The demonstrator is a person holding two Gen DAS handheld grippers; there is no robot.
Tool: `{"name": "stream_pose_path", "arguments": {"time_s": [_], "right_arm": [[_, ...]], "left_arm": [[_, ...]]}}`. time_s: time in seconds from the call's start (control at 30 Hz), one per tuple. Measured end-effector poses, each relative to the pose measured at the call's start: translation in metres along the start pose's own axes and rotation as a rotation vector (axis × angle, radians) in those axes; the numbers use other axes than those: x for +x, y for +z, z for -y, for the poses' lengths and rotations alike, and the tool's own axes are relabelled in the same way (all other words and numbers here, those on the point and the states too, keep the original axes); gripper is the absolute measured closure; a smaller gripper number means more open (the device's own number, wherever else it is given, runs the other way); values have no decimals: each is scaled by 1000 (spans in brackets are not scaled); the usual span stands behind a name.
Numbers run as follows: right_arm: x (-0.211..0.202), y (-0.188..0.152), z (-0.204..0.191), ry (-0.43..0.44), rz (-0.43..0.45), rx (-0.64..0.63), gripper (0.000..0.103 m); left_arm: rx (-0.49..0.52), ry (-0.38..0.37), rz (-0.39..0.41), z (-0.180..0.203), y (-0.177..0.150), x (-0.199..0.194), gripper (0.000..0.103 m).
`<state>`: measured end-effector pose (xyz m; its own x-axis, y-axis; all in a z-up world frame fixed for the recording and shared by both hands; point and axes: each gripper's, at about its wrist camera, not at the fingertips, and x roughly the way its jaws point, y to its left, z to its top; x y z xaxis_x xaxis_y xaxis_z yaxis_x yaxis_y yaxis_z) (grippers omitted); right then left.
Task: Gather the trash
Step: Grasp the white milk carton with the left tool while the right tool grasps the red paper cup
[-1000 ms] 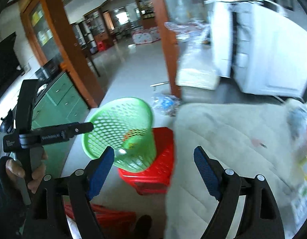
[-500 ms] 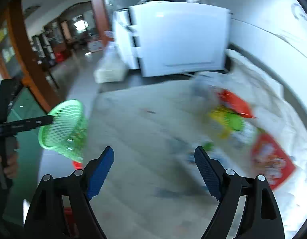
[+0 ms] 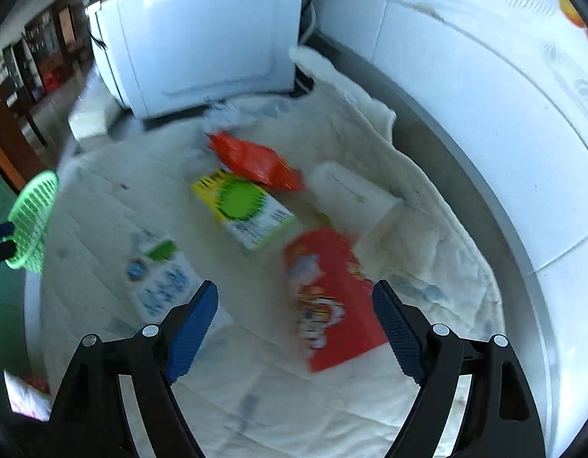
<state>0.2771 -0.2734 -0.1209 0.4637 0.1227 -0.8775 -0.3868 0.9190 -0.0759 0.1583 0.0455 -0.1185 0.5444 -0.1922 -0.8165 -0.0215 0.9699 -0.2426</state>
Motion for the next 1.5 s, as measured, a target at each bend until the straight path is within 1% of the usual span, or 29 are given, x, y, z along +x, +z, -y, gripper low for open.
{"name": "stream_pose_path", "arguments": {"time_s": [0.1, 0.17, 0.2, 0.23, 0.33, 0.37, 0.4, 0.43, 0.47, 0.53, 0.6, 0.63, 0.7, 0.77, 0.83, 0.9, 1.0, 1.1, 1.17, 1.23, 1.3, 1.37, 1.5], "right_arm": [[18, 3, 12, -7, -90, -41, 23], [29, 5, 15, -18, -124, -56, 23], [37, 5, 18, -11, -156, -68, 23], [41, 6, 19, -14, -172, -74, 23], [52, 4, 24, -22, -208, -94, 23], [54, 3, 26, -23, -213, -94, 24], [56, 3, 29, -17, -217, -89, 26], [59, 1, 33, -8, -226, -79, 31], [59, 0, 35, -3, -228, -75, 32], [60, -3, 38, 9, -224, -71, 32], [57, -6, 40, 20, -219, -74, 32], [55, -6, 39, 23, -219, -76, 33], [53, -9, 39, 30, -222, -82, 33], [52, -10, 40, 39, -224, -83, 33], [51, -13, 38, 50, -228, -80, 33], [48, -17, 38, 50, -233, -78, 33], [44, -24, 38, 49, -243, -72, 33], [39, -33, 41, 58, -252, -55, 33], [37, -37, 42, 63, -255, -44, 33], [34, -41, 43, 72, -259, -35, 33], [32, -45, 44, 81, -263, -28, 33], [30, -49, 44, 85, -264, -20, 33], [30, -52, 44, 93, -265, -11, 33]], "left_arm": [[30, -17, -16, 18, 3, 5, 24], [50, -32, -27, 31, 6, 8, 23], [61, -36, -31, 37, 6, 10, 23], [71, -39, -35, 43, 7, 11, 23], [143, -66, -28, 68, 9, 14, 23], [183, -67, -22, 78, 9, 15, 23], [225, -75, -16, 88, 10, 17, 23], [253, -78, -13, 93, 10, 18, 23], [295, -83, -10, 102, 11, 20, 23], [377, -118, -11, 115, 14, 24, 23], [488, -133, -17, 129, 16, 30, 23], [524, -155, -25, 134, 17, 33, 23], [628, -207, -52, 147, 19, 40, 23], [722, -229, -57, 156, 20, 46, 23], [819, -270, -72, 167, 21, 52, 23], [923, -285, -70, 176, 23, 62, 21], [1024, -328, -80, 185, 28, 76, 19], [1107, -380, -104, 192, 33, 90, 15], [1165, -419, -130, 196, 37, 99, 15], [1212, -436, -137, 199, 41, 106, 15], [1257, -478, -172, 202, 43, 112, 12], [1316, -506, -203, 205, 40, 118, 12], [1417, -506, -229, 209, 33, 131, 12]]}}
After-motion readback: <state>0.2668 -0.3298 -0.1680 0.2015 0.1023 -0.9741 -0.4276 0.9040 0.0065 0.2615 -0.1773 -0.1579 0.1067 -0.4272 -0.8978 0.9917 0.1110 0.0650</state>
